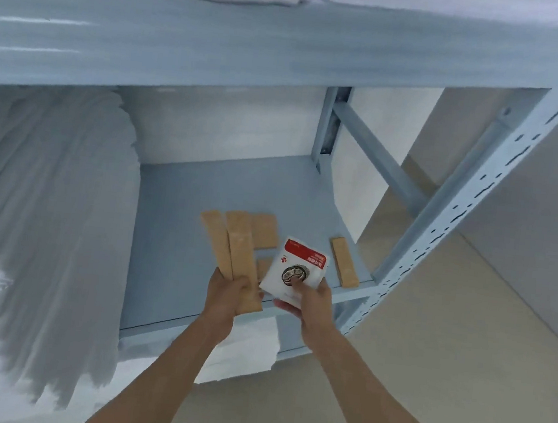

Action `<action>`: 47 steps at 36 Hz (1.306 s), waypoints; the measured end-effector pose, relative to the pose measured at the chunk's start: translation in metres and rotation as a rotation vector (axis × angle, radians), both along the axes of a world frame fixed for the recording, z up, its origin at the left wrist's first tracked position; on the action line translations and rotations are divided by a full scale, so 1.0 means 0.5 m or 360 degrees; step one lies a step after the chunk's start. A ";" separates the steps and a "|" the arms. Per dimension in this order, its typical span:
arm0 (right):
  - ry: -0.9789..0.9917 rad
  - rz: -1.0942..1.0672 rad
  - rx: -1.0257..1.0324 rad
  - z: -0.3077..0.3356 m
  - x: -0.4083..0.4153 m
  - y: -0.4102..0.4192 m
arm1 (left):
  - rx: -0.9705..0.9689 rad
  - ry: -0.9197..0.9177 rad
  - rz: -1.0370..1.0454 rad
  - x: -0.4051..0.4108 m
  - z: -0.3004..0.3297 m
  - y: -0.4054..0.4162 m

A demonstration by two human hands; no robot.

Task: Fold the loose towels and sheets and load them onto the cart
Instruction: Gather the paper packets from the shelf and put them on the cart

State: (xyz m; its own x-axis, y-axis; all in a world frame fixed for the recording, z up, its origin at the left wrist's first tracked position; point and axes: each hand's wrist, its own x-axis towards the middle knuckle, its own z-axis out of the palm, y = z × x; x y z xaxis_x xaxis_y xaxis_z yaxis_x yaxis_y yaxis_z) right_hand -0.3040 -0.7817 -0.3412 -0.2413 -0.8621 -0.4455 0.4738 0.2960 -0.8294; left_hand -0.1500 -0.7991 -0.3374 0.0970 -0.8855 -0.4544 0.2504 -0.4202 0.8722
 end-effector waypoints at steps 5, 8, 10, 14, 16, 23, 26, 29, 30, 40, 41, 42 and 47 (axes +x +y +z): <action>0.0039 -0.0114 -0.0122 0.093 -0.153 0.088 | -0.0200 0.0043 -0.0253 -0.151 0.086 0.043; 0.0064 -0.0174 -0.0165 0.146 -0.249 0.146 | -0.0243 0.0104 -0.0311 -0.252 0.128 0.091; 0.0119 -0.0231 -0.0197 0.181 -0.314 0.191 | -0.0277 0.0140 -0.0370 -0.321 0.159 0.130; 0.0180 -0.0311 -0.0270 0.238 -0.438 0.286 | -0.0349 0.0175 -0.0506 -0.452 0.218 0.201; 0.0218 -0.0353 -0.0307 0.263 -0.501 0.340 | -0.0374 0.0180 -0.0579 -0.521 0.245 0.238; 0.0286 -0.0486 -0.0348 0.321 -0.679 0.476 | -0.0470 0.0231 -0.0791 -0.710 0.304 0.335; 0.0248 -0.0539 -0.0350 0.328 -0.732 0.519 | -0.0469 0.0237 -0.0840 -0.775 0.308 0.370; 0.0248 -0.0595 -0.0359 0.332 -0.785 0.544 | -0.0471 0.0205 -0.0887 -0.836 0.316 0.390; 0.0249 -0.0609 -0.0362 0.335 -0.801 0.550 | -0.0475 0.0198 -0.0900 -0.855 0.318 0.392; 0.0377 -0.0765 -0.0354 0.340 -0.997 0.526 | -0.0479 0.0245 -0.1117 -1.058 0.341 0.348; 0.0395 -0.0770 -0.0353 0.344 -1.022 0.516 | -0.0472 0.0250 -0.1141 -1.085 0.342 0.336; 0.0419 -0.0772 -0.0353 0.348 -1.047 0.506 | -0.0468 0.0256 -0.1158 -1.112 0.343 0.323; 0.0507 -0.0822 -0.0323 0.367 -1.188 0.444 | -0.0457 0.0330 -0.1223 -1.260 0.346 0.239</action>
State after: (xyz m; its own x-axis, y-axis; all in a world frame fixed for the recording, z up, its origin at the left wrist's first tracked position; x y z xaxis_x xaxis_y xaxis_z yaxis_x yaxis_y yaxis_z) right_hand -0.8978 -0.5596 -0.1575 -0.7422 -0.6588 -0.1233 0.2342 -0.0826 -0.9687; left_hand -0.7799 -0.6796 -0.1644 -0.6399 -0.7548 -0.1439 0.1525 -0.3082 0.9390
